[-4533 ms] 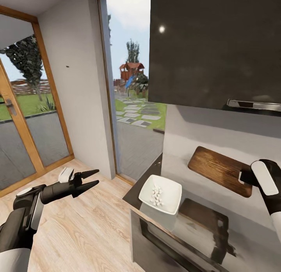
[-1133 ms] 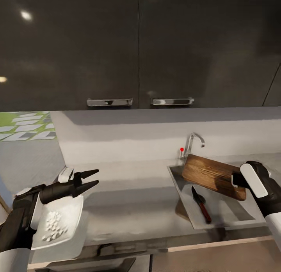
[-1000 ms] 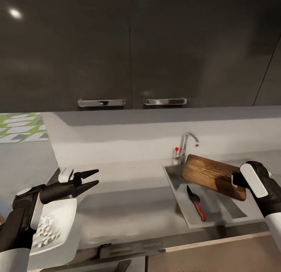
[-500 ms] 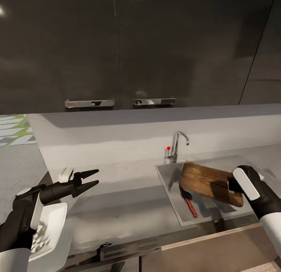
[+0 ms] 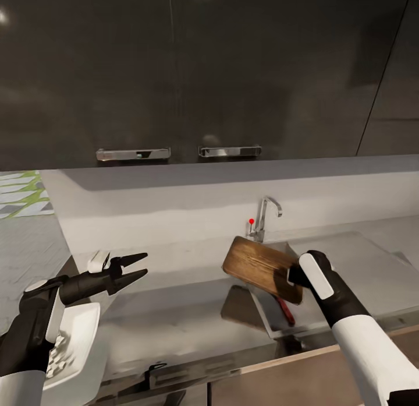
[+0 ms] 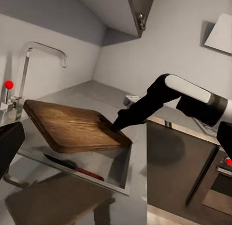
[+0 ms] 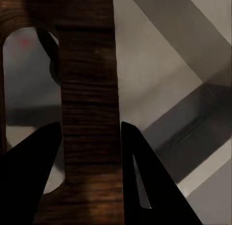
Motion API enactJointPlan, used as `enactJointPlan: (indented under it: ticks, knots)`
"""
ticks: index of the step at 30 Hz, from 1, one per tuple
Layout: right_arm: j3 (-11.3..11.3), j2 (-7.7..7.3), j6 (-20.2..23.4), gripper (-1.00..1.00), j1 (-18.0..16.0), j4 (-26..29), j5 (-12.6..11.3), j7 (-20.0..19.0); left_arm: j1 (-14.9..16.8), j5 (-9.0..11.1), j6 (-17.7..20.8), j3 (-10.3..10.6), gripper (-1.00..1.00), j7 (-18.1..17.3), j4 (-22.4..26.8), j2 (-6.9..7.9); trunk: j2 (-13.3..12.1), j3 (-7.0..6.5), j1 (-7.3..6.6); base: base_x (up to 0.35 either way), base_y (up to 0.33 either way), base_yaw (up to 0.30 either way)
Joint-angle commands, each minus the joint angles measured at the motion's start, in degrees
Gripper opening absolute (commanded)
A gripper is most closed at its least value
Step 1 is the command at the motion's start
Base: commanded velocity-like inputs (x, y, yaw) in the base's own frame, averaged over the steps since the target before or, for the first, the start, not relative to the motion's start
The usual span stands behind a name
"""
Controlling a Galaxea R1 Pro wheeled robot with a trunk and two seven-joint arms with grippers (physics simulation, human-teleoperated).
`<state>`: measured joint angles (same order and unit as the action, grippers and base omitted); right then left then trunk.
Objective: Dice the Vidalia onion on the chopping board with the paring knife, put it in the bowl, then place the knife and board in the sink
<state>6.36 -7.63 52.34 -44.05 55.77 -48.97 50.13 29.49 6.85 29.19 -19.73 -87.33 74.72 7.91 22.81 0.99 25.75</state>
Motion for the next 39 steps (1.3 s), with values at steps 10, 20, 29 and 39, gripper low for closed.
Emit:
enactJointPlan:
  ticks: [10, 20, 29, 39]
  knots:
    - [-1.1, 0.94, -6.4, -1.0, -0.4, 0.0, -0.2, 1.6, 0.0, 0.0, 0.6, 0.0, 1.0, -0.2, 0.0, -0.02, 0.1, 0.11, 0.03, 0.0, 0.0, 0.0]
    - [-1.5, 1.11, -6.8, -1.0, -0.4, 0.0, -0.2, 2.6, 0.0, 0.0, 0.6, 0.0, 1.0, -0.2, 0.0, 0.0, 0.1, 0.11, 0.03, 0.0, 0.0, 0.0]
    - [-2.0, 1.26, -6.6, -1.0, -0.4, -0.4, -0.4, 6.8, 0.0, 0.0, 0.6, 0.0, 1.0, -0.2, 0.0, 0.0, 0.1, 0.11, 0.03, 0.0, 0.0, 0.0]
    - [-2.6, 1.56, -6.6, -1.0, -0.4, -3.1, -0.4, 7.5, 0.0, 0.0, 0.6, 0.0, 1.0, -0.2, 0.0, 0.0, 0.1, 0.11, 0.03, 0.0, 0.0, 0.0]
